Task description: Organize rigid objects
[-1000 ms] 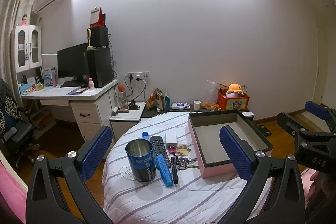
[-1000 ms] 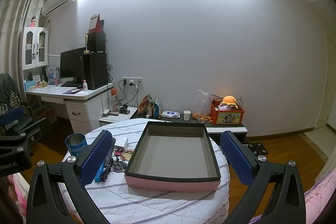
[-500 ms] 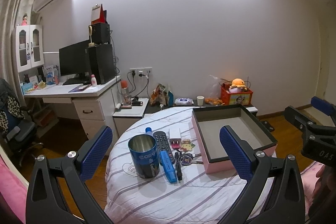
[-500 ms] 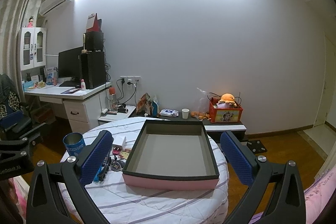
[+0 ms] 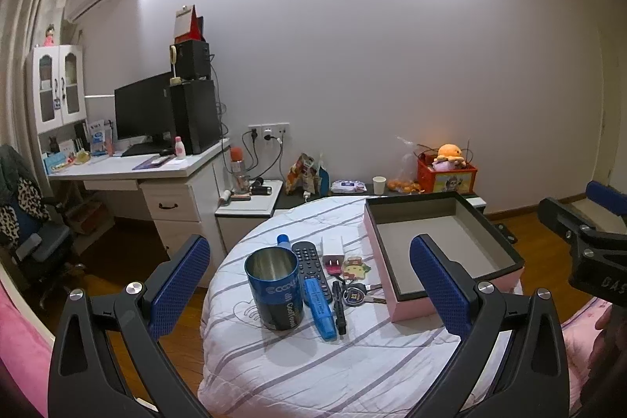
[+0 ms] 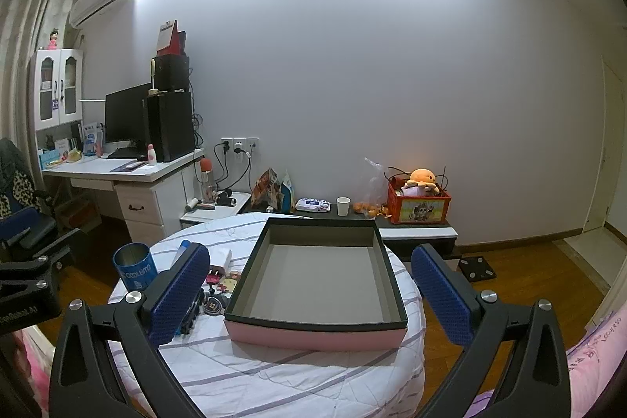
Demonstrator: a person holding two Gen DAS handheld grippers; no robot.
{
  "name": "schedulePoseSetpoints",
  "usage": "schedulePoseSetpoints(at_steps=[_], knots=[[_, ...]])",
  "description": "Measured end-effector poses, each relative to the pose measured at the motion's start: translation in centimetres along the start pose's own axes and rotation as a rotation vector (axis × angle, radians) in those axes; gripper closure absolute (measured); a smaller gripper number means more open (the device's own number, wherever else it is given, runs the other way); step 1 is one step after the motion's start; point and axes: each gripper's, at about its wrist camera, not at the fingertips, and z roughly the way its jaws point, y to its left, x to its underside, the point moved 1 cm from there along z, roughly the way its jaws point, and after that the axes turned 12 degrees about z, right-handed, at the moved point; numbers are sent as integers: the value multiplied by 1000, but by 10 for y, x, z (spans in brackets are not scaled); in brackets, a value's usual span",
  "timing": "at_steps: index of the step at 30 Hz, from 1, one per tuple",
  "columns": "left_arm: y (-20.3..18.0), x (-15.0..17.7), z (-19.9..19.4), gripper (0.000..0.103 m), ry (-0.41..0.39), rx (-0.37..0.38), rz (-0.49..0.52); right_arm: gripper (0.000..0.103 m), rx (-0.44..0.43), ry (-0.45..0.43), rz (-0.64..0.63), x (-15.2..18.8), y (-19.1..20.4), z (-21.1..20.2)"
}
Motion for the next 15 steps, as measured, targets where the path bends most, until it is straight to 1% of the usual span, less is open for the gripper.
schedulePoseSetpoints(at_steps=[4,6,8,10,11,13,15], knots=[[7,3,6,0,15,39,-40,0,3,9,-1,2,0,3],[11,5,8,0,12,31,-56,0,4,13,-2,3,-1,4],[19,8,8,0,-16,19,-83,0,8,15,-3,3,-3,6],[26,11,7,0,-49,25,-105,0,13,18,1,3,-5,9],[27,11,8,0,-51,29,-105,0,14,19,3,3,-6,9],[32,14,12,0,-38,48,-107,0,22,24,10,3,-10,13],[36,17,17,0,-10,55,-125,0,26,27,17,3,-13,16]])
